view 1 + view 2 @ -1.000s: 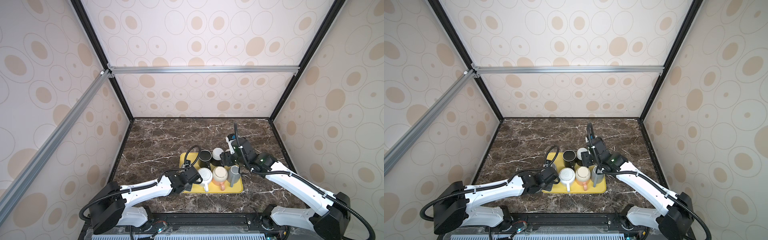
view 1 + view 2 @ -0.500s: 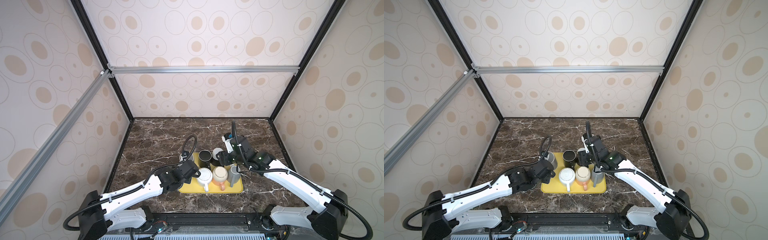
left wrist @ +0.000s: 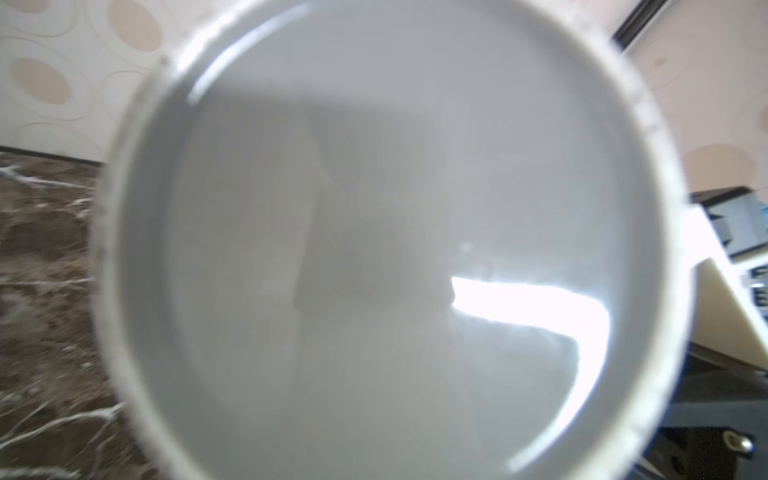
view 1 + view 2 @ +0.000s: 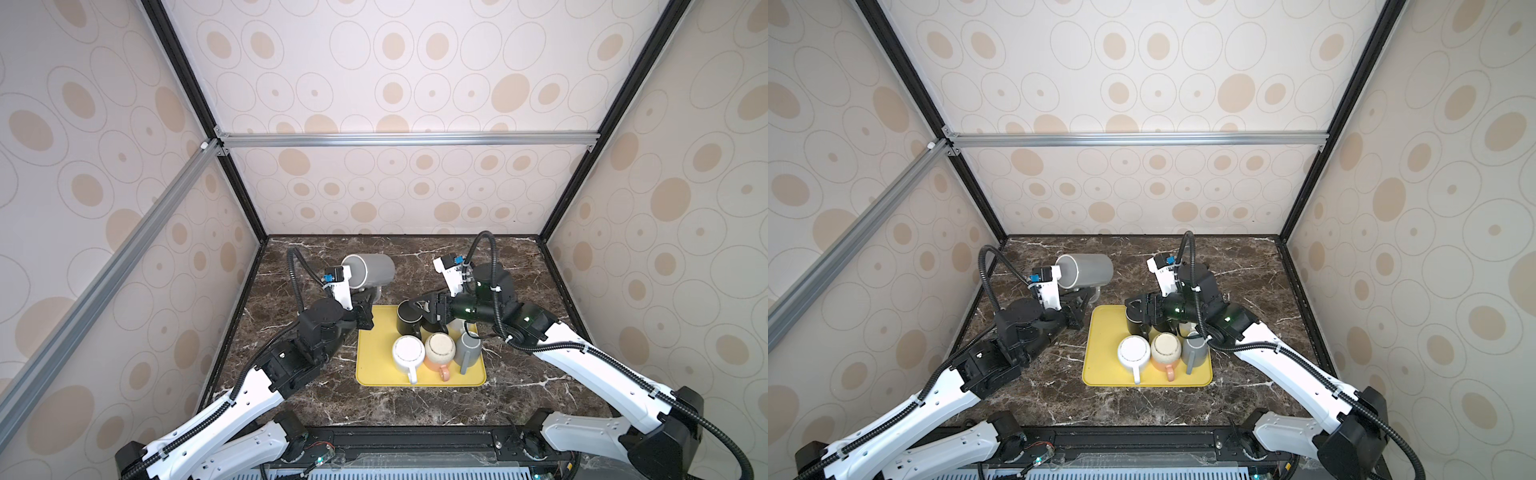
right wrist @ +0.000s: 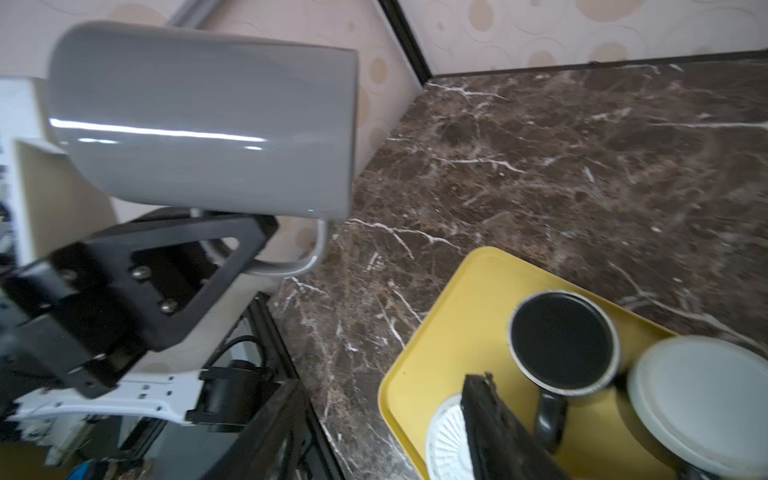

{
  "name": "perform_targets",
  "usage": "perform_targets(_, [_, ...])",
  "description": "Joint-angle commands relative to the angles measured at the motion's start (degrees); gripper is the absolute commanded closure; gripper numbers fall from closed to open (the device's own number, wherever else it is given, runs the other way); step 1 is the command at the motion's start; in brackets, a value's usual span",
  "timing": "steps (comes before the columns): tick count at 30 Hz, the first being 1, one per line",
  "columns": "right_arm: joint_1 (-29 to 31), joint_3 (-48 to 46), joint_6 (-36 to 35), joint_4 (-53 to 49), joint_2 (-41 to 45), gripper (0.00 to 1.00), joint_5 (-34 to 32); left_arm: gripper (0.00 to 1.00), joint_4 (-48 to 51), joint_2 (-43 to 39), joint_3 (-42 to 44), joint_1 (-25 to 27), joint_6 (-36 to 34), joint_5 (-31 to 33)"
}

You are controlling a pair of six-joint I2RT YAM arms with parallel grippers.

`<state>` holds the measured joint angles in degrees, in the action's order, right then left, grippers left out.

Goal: Turn the mug right side up
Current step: 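Lift the grey mug up with left gripper while right gripper approaches it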

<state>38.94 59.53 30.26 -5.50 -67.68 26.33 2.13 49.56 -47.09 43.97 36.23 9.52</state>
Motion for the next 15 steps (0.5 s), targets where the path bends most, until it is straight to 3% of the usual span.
perform_targets(1, [-2.0,-2.5,9.6,15.2,0.0,0.37,12.4,1.0,-20.7,0.7,0.8,-3.1,4.5,-14.4])
perform_targets(6, [-4.5,-3.8,14.8,22.9,0.1,0.38,15.7,1.0,-38.5,3.3,6.9,-7.8,14.2,-27.0])
perform_targets(15, [-5.2,-3.6,15.9,21.7,0.6,0.49,15.2,1.0,-60.2,5.8,12.8,-11.8,27.1,-35.2])
